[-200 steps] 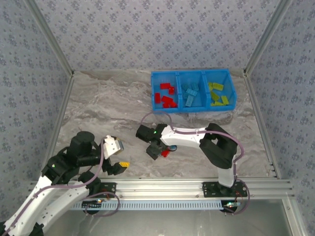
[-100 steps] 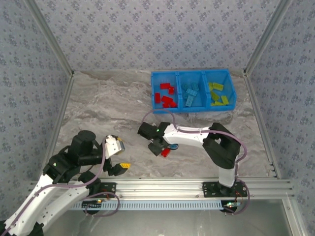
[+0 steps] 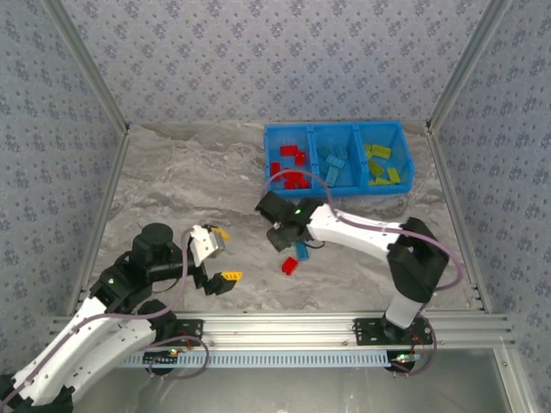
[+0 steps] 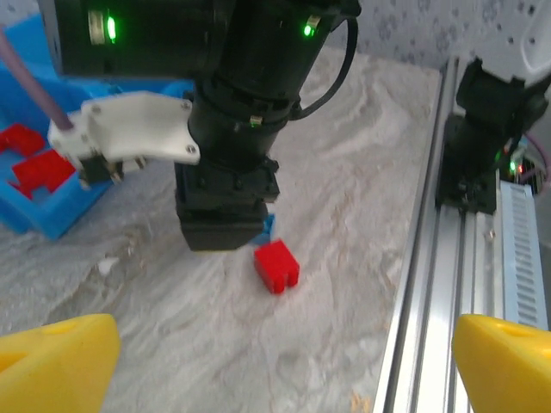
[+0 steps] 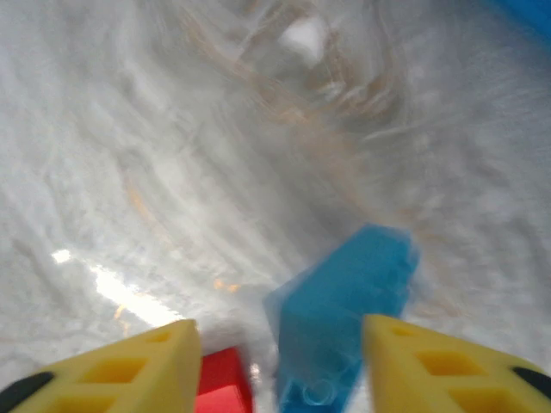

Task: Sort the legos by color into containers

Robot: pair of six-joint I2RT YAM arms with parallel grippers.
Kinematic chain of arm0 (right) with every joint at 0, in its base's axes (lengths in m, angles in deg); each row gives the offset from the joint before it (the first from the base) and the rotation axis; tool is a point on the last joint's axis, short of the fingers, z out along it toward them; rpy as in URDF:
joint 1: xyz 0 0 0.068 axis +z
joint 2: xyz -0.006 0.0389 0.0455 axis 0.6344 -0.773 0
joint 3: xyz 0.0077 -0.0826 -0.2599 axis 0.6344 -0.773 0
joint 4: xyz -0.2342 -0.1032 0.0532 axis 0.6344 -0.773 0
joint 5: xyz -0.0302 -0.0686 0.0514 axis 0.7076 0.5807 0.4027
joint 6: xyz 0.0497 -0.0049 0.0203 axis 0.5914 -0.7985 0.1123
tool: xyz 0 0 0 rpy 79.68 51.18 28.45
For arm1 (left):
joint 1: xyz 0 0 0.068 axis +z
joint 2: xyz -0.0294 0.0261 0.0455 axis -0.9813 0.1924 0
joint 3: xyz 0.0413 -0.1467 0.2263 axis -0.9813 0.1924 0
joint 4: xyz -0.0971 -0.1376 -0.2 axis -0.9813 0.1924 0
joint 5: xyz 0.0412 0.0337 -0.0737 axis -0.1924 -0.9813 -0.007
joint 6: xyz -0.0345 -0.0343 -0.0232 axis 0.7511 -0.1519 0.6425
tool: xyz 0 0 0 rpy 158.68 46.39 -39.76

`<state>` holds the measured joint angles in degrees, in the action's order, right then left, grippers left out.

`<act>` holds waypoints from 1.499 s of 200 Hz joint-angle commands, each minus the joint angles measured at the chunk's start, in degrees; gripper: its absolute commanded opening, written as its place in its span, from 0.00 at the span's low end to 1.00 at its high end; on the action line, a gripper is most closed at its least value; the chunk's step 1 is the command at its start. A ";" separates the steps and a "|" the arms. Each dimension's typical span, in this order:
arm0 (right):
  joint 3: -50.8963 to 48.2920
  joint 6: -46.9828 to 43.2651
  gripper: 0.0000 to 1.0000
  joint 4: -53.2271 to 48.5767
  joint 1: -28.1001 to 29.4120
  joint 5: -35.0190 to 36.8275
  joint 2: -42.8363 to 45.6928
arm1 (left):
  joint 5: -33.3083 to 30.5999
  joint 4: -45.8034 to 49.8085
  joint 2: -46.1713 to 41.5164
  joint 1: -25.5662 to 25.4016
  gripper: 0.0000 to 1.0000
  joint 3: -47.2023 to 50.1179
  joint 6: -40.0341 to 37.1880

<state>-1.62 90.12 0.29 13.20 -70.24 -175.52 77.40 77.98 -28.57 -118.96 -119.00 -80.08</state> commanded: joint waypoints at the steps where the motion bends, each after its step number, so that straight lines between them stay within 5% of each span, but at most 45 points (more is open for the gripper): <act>1: 3.09 1.16 0.51 -0.11 -4.90 3.05 4.17 | -3.38 -17.63 2.64 -2.08 0.99 1.19 5.68; 34: 7.94 0.33 0.51 -1.62 -15.16 5.68 5.90 | -7.68 -22.10 9.46 -5.52 0.99 -1.04 3.87; 64: 12.22 -1.14 0.55 -2.71 -22.05 0.35 3.48 | -15.48 -21.21 15.97 -7.10 0.99 -3.96 6.90; 99: 10.98 -0.91 0.66 -2.63 -15.51 -4.57 2.12 | -28.10 -17.32 18.40 -6.46 0.99 -6.23 18.81; 128: 9.04 7.94 0.73 0.92 -5.99 -3.50 -2.19 | -32.83 -14.18 14.99 -5.79 0.99 -5.12 19.05; 173: 11.72 28.86 0.83 8.14 -3.13 -8.55 -14.33 | -23.71 -1.54 6.73 -5.83 0.99 -5.59 0.97; 202: 19.05 30.52 0.86 6.11 -2.20 -7.77 -22.93 | -17.75 9.49 4.03 -5.88 0.99 -6.47 -12.18; 236: 25.09 31.41 0.84 3.04 -2.26 -5.30 -29.03 | -15.78 13.99 3.34 -5.91 0.99 -5.81 -18.07; 263: 26.98 31.06 0.74 2.28 -2.73 -6.14 -31.61 | -12.28 12.92 3.29 -5.89 0.99 -4.06 -19.05; 300: 26.26 30.89 0.45 0.47 -2.74 -4.23 -30.94 | -10.62 12.99 3.42 -5.89 0.99 -3.11 -21.07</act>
<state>24.17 120.63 4.29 10.64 -76.97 -206.15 63.43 89.77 -24.82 -124.92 -122.78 -97.83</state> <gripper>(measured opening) 0.520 0.993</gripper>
